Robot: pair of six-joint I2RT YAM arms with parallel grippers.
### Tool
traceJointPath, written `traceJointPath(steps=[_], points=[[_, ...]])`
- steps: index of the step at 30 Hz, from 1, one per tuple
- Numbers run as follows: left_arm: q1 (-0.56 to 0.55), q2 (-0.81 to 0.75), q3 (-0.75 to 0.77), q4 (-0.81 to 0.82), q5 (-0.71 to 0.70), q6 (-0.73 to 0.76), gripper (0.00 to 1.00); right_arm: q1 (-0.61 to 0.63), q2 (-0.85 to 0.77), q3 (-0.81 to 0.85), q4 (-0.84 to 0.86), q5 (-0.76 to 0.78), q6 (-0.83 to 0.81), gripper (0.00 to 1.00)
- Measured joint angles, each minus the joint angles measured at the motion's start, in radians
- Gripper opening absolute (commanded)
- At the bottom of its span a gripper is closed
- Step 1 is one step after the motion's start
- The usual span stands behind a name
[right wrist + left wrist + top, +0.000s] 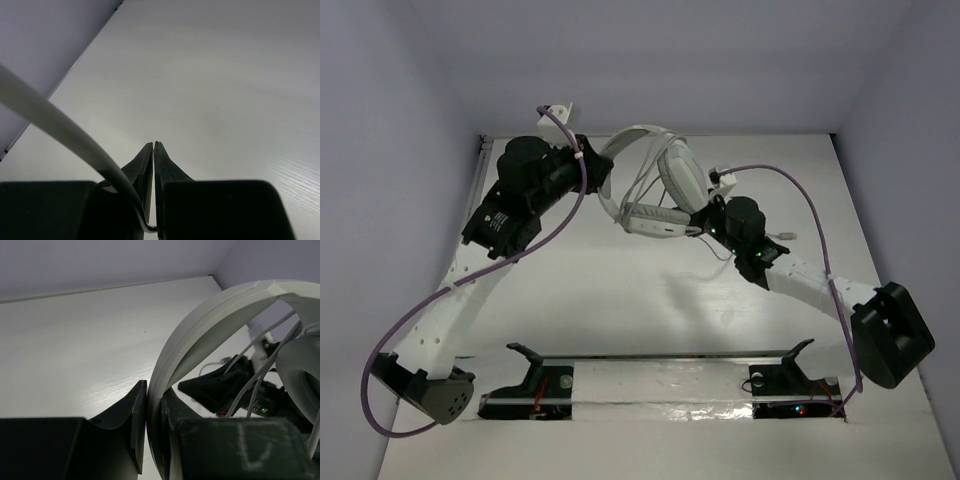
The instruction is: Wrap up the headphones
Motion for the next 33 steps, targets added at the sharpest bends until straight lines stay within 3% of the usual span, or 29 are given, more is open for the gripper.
traceJointPath(steps=[5, 8, 19, 26, 33], points=[[0.023, 0.053, 0.094, 0.002, 0.066, -0.040, 0.00, 0.000, 0.098, -0.020, 0.102, -0.116, 0.038, 0.24], [0.031, 0.072, 0.137, 0.003, 0.099, -0.061, 0.00, 0.000, 0.153, -0.035, 0.141, -0.155, 0.052, 0.26], [0.085, 0.121, 0.280, 0.013, 0.146, -0.121, 0.00, 0.000, 0.263, -0.096, 0.284, -0.224, 0.103, 0.27], [0.094, 0.151, 0.290, 0.064, 0.147, -0.188, 0.00, 0.009, 0.377, -0.103, 0.321, -0.262, 0.141, 0.29], [0.114, 0.171, 0.296, 0.081, 0.104, -0.214, 0.00, 0.035, 0.374, -0.118, 0.328, -0.260, 0.159, 0.27]])
